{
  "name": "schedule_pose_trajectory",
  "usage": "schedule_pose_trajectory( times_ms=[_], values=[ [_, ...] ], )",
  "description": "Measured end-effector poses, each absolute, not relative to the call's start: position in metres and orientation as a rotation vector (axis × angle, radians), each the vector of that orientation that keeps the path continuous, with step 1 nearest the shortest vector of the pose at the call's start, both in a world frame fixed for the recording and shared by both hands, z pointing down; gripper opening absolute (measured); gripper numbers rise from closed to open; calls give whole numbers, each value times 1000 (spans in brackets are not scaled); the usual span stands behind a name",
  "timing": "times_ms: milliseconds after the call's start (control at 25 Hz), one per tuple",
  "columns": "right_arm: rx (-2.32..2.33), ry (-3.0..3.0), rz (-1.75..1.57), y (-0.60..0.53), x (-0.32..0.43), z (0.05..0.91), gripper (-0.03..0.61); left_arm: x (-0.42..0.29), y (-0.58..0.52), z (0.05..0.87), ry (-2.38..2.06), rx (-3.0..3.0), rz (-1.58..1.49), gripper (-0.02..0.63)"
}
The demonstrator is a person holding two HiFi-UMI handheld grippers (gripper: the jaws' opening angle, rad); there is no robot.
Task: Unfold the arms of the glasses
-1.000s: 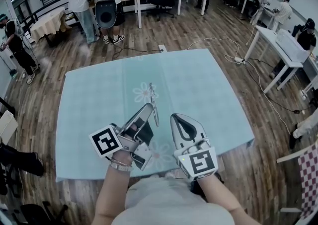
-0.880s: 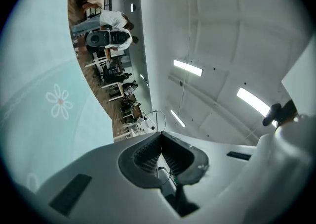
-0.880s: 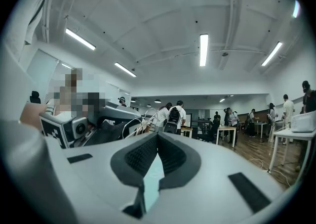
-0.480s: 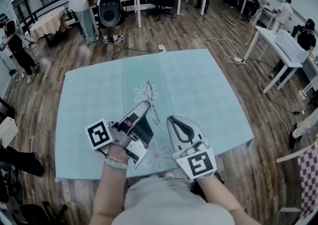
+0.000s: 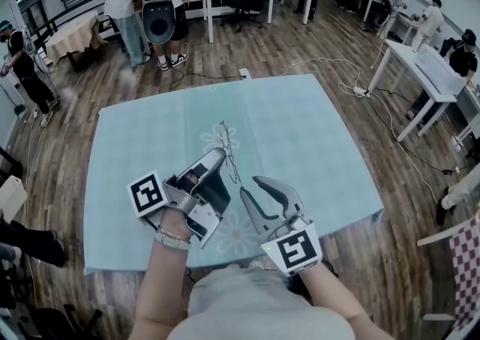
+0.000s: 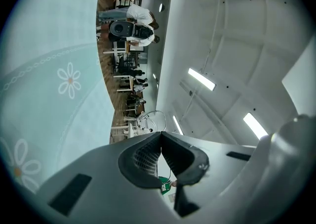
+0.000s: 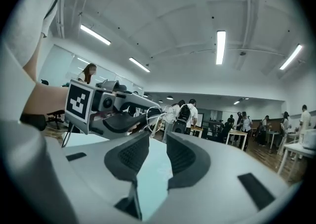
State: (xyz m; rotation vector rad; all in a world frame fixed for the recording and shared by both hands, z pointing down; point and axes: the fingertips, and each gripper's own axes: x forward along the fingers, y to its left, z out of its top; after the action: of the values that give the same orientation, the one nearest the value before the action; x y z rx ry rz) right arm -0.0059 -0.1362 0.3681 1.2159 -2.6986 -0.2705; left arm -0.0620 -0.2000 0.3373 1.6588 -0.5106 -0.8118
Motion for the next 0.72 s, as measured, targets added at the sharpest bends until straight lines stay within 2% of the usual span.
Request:
schedule_pose_trajectory(
  times_ms=[240,320,720],
  values=[
    [1181,-2722,-222,-135,-14,371,110,-61,-199,336,-512,1636,-802,11],
    [1168,-2740,-192,-136,-15,370,81,-61,-199,336,-512,1632,-799,11],
    [1163,-2698,-205,-139,-19,374,28,-58,-199,337,-495,1623,-793,11]
  ],
)
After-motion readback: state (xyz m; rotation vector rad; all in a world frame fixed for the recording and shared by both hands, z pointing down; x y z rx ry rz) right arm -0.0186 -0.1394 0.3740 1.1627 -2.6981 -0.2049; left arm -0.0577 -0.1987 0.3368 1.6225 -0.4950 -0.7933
